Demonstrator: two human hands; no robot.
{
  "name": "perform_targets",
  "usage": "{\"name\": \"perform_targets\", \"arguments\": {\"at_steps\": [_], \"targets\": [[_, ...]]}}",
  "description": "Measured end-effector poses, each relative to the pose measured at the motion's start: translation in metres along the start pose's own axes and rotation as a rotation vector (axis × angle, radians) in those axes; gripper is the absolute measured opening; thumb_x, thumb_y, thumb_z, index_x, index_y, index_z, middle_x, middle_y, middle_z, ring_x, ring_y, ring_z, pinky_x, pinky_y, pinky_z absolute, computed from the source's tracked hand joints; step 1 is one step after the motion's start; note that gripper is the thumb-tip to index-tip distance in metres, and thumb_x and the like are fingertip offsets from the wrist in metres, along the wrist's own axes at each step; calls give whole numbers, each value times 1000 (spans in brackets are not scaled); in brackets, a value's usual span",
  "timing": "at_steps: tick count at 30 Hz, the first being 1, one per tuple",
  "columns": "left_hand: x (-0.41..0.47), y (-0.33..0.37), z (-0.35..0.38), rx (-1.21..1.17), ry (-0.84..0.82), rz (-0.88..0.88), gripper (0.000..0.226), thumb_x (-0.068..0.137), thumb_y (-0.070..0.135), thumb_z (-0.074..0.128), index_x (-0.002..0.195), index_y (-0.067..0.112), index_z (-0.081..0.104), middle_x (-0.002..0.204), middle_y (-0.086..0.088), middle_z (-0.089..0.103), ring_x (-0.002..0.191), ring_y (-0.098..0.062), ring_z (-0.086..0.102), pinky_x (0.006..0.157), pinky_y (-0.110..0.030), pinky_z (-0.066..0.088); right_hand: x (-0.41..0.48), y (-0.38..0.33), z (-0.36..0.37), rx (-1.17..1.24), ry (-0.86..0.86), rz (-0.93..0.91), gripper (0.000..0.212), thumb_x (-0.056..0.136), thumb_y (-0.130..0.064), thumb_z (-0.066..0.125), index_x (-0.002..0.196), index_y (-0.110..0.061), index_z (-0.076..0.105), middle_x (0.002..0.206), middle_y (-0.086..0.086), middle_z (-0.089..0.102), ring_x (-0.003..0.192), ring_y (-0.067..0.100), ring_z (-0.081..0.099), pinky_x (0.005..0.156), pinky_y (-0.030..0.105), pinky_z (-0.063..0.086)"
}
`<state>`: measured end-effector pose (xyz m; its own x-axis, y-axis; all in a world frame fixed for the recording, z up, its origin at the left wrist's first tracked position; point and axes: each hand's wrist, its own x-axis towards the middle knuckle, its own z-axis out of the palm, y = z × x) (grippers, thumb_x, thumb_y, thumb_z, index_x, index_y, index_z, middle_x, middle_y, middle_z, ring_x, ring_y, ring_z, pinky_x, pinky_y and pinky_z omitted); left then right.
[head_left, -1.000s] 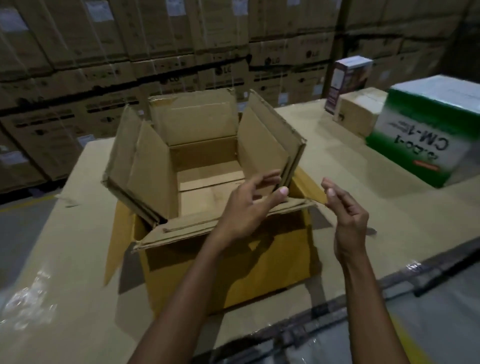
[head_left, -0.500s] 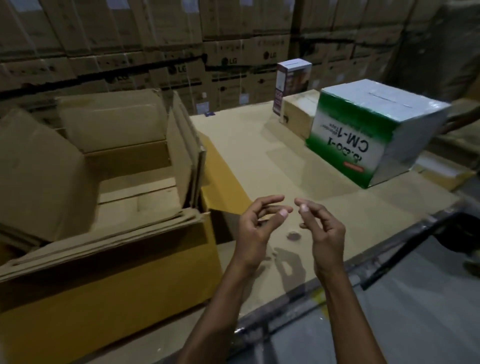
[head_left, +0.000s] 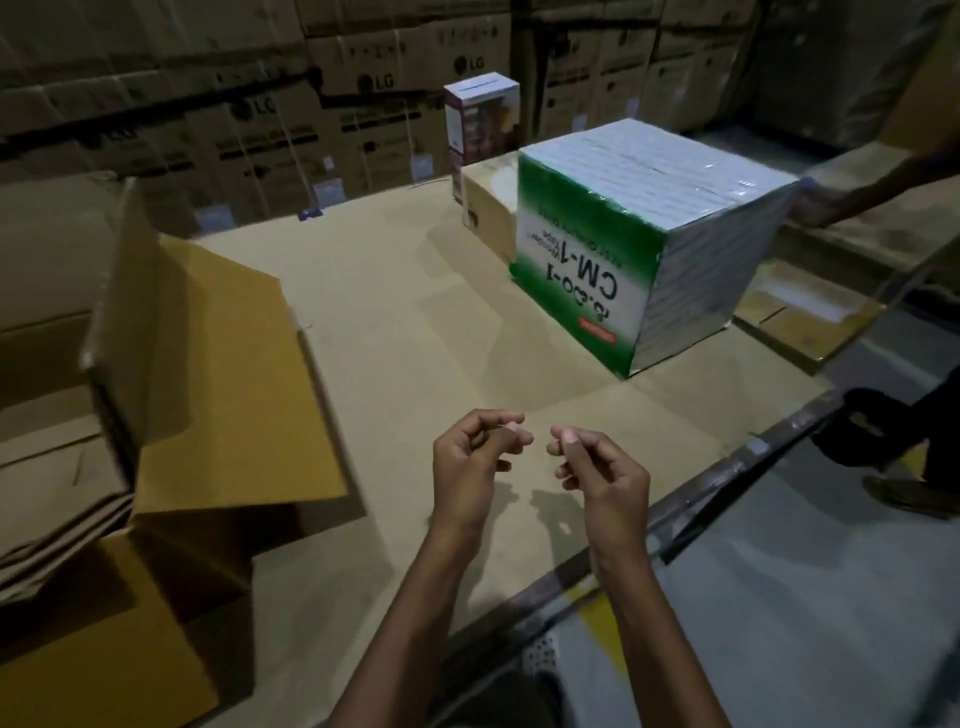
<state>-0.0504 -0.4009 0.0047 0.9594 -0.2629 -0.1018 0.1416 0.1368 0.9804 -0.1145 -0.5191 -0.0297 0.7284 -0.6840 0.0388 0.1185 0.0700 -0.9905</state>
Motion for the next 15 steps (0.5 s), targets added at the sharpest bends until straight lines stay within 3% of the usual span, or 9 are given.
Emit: {"name": "perform_targets", "arguments": {"at_steps": [3, 6, 9, 13, 15], "targets": [[42, -9, 50, -14, 21, -37, 22, 80, 19, 68, 98, 8, 75, 84, -12, 79, 76, -19, 66, 67, -32, 49, 50, 2, -23, -16, -20, -2, 15, 101, -15, 66, 100, -15, 80, 79, 3, 75, 66, 15, 59, 64, 25, 50], [83, -13, 106, -41, 3, -56, 10, 91, 5, 67, 96, 7, 75, 81, -12, 77, 72, -18, 65, 66, -32, 48, 106, -7, -42, -21, -47, 0, 14, 101, -12, 65, 98, -11, 79, 75, 3, 72, 61, 12, 56, 61, 22, 49], [123, -9, 156, -33, -2, -48, 14, 92, 3, 67, 88, 13, 75, 83, -9, 76, 76, -18, 66, 65, -32, 49, 164, -25, -57, -13, -23, 2, 13, 100, -11, 66, 98, -9, 78, 73, 2, 72, 59, 11, 55, 59, 21, 49], [167, 4, 212, -2, 60, 0, 7, 91, 10, 72, 97, 13, 76, 94, -6, 76, 87, -15, 68, 74, -33, 51, 224, -39, -80, -36, -2, -5, 13, 100, -11, 67, 103, -5, 78, 72, 0, 72, 61, 6, 58, 59, 20, 49], [184, 10, 233, 16, 111, 60, 15, 90, 20, 76, 105, 16, 74, 100, -2, 74, 94, -14, 67, 81, -35, 53, 249, -41, -93, -42, 22, -11, 13, 100, -11, 66, 103, -7, 78, 76, 1, 73, 63, 5, 59, 61, 19, 50]]}}
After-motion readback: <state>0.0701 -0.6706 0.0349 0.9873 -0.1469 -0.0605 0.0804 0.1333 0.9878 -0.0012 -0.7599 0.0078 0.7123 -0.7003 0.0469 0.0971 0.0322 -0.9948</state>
